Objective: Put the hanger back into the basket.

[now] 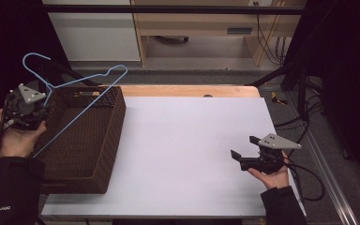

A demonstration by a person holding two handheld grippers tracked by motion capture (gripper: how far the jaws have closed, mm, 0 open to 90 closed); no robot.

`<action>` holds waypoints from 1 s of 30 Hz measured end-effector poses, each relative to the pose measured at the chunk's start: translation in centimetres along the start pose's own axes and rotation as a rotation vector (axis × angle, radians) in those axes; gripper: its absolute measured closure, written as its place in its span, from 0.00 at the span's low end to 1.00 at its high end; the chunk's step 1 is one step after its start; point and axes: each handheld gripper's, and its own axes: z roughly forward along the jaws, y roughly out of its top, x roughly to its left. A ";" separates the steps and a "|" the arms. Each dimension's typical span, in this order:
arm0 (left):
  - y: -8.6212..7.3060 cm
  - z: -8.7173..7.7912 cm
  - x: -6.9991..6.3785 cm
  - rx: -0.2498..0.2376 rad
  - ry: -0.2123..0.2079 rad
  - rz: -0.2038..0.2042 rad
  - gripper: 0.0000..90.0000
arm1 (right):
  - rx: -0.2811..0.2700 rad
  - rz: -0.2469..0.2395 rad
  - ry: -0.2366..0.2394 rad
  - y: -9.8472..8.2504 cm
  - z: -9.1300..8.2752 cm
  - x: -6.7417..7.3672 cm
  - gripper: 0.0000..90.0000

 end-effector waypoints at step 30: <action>-5.4 5.7 0.8 0.162 0.074 0.012 0.97 | 0.011 -0.011 0.001 -0.1 0.3 0.1 0.13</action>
